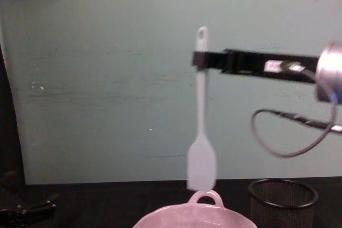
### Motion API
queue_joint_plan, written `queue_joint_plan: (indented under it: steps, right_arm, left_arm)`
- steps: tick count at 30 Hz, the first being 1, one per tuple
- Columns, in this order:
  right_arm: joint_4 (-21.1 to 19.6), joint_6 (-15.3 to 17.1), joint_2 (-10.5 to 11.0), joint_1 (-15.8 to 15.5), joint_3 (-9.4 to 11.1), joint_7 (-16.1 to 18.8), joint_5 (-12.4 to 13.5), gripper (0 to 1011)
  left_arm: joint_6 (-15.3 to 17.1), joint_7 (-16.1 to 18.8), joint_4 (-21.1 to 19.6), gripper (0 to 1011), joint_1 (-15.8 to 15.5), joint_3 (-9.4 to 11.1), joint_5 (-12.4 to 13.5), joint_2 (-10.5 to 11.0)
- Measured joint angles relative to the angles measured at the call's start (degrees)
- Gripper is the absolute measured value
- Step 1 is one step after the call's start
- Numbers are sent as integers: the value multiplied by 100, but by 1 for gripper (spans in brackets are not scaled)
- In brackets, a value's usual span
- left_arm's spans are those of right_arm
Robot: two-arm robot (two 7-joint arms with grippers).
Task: Use the one hand to pick up the spoon and stir the clear water in the bowl.
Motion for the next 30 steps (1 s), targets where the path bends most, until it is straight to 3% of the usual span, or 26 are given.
queue_joint_plan:
  steps: [7, 15, 24, 30]
  right_arm:
    - [538, -537, -280, -18, -294, 248, -378, 124]
    - [858, -1140, -422, -386, -288, 493, -531, 124]
    - [1002, -1223, -575, -566, -251, 589, -631, 124]
    - [1248, -1245, -752, -476, -247, 658, -694, 124]
  left_arm:
    - [0, 0, 0, 1011, 0, 0, 0, 0]
    - [0, 0, 0, 1011, 0, 0, 0, 0]
    - [0, 0, 0, 1011, 0, 0, 0, 0]
    - [0, 0, 0, 1011, 0, 0, 0, 0]
